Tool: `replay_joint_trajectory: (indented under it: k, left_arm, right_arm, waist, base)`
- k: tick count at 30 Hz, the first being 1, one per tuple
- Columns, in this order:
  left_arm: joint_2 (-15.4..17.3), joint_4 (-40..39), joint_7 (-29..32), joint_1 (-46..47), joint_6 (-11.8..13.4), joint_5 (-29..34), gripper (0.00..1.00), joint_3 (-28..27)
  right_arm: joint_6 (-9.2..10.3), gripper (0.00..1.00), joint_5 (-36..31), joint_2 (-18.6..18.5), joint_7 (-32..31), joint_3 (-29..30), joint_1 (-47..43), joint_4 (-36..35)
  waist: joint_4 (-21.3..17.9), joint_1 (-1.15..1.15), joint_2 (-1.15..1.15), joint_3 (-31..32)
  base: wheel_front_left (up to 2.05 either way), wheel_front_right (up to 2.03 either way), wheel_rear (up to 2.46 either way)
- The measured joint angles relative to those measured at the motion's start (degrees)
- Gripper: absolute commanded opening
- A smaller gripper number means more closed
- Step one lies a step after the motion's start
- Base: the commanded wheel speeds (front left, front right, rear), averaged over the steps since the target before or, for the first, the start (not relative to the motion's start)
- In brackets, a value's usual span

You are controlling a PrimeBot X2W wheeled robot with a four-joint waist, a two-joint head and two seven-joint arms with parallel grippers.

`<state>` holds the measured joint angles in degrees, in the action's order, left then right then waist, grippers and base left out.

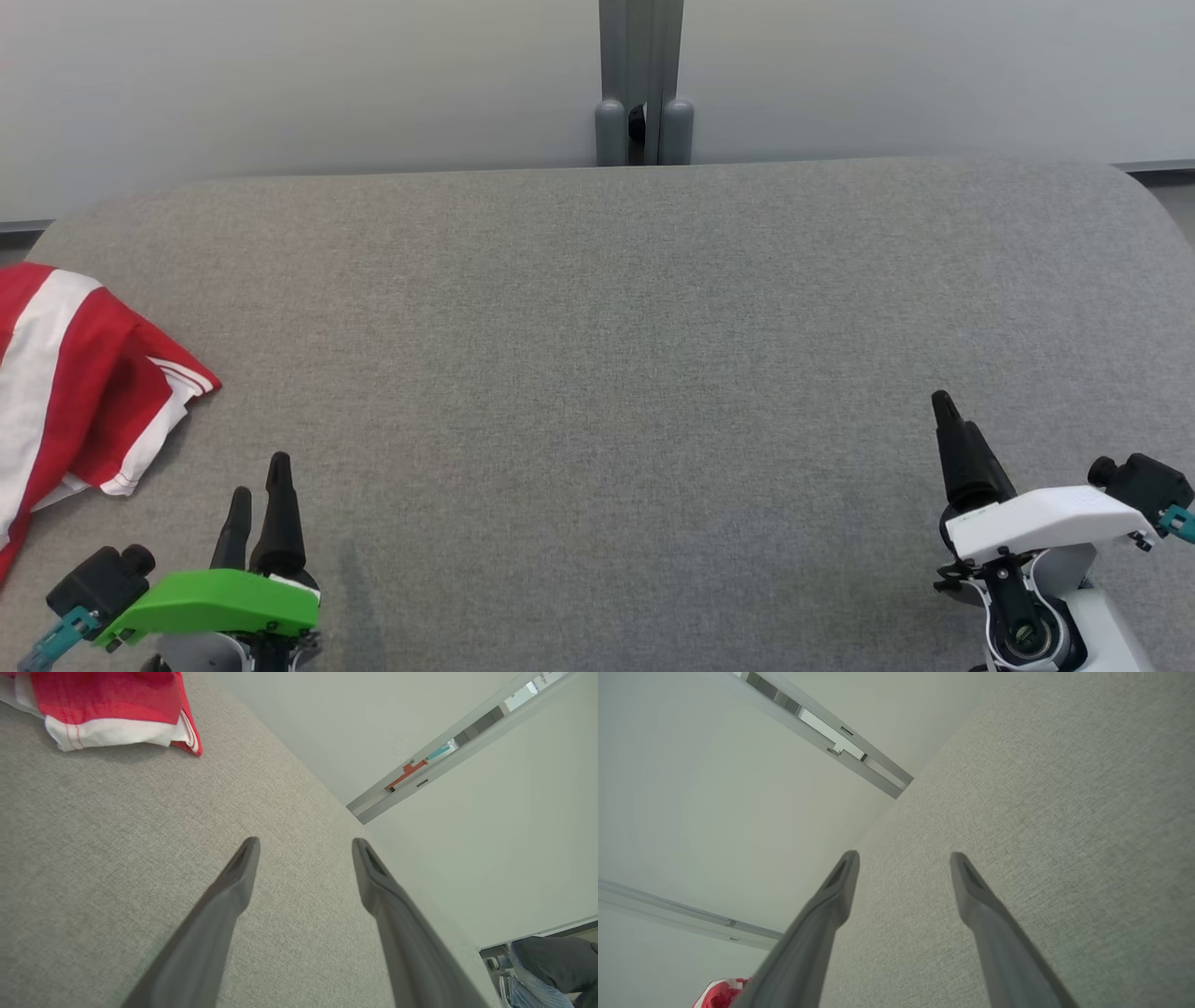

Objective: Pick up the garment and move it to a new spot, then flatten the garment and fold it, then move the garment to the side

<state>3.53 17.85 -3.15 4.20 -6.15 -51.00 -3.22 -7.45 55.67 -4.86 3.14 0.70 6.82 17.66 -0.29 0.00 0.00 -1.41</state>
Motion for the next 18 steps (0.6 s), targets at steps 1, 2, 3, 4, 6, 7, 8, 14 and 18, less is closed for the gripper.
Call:
replay_joint_trajectory:
  k: [1,2,3,4,6,7,8,14,18]
  left_arm:
    - [0.14,0.0,-0.18,0.0,0.1,1.22,1.0,0.19]
    - [0.26,-0.02,-0.34,0.0,0.1,1.96,1.0,0.35]
    - [0.43,-0.02,-0.53,0.0,0.16,2.71,1.0,0.48]
    - [0.56,-0.01,-0.74,0.0,0.27,3.66,1.0,0.67]
    - [0.76,-0.01,-1.05,0.0,0.48,5.46,1.0,1.01]
    - [0.81,0.01,-1.27,-0.01,0.7,6.14,1.0,1.16]
    - [0.88,0.01,-1.51,-0.01,0.87,7.03,1.0,1.31]
    - [1.42,-0.18,-2.56,-0.08,1.65,11.85,1.0,2.18]
    - [1.49,-0.9,-3.26,-0.11,2.15,14.15,1.0,2.53]
  right_arm:
    - [0.0,1.0,-0.86,-0.05,0.12,-0.11,0.05,0.03]
    - [0.0,1.0,-1.54,-0.09,0.32,-0.2,0.1,0.07]
    - [0.0,1.0,-2.53,-0.14,0.56,-0.3,0.2,0.11]
    - [-0.01,1.0,-3.44,-0.21,0.76,-0.44,0.28,0.15]
    - [-0.01,1.0,-5.0,-0.22,1.09,-0.65,0.32,0.31]
    - [-0.01,1.0,-6.02,-0.22,1.31,-0.78,0.32,0.44]
    - [-0.01,1.0,-7.02,-0.22,1.42,-0.87,0.32,0.51]
    - [-0.01,1.0,-12.43,-0.07,2.54,-0.71,0.32,0.49]
    - [-0.01,1.0,-15.59,0.16,3.13,-0.25,0.32,-0.13]
  waist:
    - [-0.01,0.0,0.0,-0.02]
    - [-0.01,0.0,0.0,-0.04]
    - [-0.01,0.0,0.0,-0.07]
    - [-0.01,0.0,0.0,-0.09]
    - [-0.02,0.0,0.0,-0.11]
    - [-0.04,0.0,0.0,-0.1]
    - [-0.07,0.0,0.0,-0.07]
    - [-0.31,0.0,0.0,0.06]
    - [-0.48,0.0,0.0,0.1]
  base:
    - [0.0,0.0,0.0]
    - [0.0,0.0,0.0]
    - [0.0,0.0,0.0]
    - [0.0,0.0,0.0]
    - [0.0,0.0,0.0]
    - [0.0,0.0,0.0]
    - [0.0,0.0,0.0]
    - [0.0,0.0,0.0]
    - [0.0,0.0,0.0]
